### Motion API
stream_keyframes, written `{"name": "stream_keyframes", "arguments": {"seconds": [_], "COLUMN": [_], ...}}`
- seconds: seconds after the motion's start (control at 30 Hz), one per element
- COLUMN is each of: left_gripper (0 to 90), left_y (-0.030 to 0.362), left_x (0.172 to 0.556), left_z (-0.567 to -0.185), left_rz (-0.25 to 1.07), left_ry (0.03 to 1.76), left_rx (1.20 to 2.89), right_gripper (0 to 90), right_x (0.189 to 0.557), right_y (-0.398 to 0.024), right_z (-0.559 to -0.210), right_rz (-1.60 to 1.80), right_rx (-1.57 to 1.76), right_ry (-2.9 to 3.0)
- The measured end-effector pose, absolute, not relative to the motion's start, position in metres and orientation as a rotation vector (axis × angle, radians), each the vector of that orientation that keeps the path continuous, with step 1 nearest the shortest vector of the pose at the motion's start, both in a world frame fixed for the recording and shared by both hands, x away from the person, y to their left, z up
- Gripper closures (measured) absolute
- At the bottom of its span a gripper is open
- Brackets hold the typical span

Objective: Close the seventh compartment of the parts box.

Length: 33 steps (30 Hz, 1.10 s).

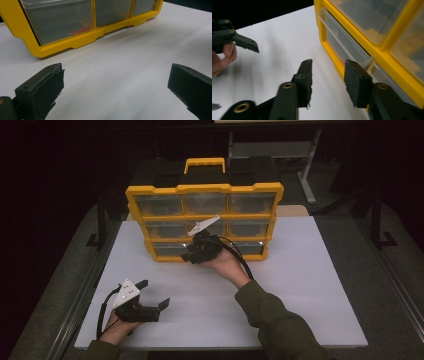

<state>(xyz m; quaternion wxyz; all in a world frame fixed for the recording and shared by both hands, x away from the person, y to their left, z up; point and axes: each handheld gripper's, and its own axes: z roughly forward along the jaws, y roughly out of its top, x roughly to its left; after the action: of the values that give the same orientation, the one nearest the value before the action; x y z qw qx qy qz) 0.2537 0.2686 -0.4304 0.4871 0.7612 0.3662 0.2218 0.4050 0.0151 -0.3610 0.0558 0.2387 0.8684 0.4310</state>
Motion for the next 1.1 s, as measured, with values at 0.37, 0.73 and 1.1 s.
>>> {"name": "stream_keyframes", "arguments": {"seconds": [0.37,0.73,1.1], "left_gripper": [0.0,0.0,0.0], "left_y": [0.268,0.268,0.267], "left_x": [0.254,0.253,0.253], "left_z": [-0.431,-0.43,-0.43], "left_rz": [0.537,0.536,0.535], "left_ry": [0.888,0.89,0.888], "left_rx": [1.849,1.843,1.831], "right_gripper": [29.8,14.4,9.5], "right_x": [0.395,0.377,0.357], "right_y": [-0.019,-0.051,-0.091], "right_z": [-0.366,-0.376,-0.386], "right_rz": [1.32,1.308,1.35], "right_rx": [0.801,0.83,0.893], "right_ry": [2.577,2.532,2.46]}}
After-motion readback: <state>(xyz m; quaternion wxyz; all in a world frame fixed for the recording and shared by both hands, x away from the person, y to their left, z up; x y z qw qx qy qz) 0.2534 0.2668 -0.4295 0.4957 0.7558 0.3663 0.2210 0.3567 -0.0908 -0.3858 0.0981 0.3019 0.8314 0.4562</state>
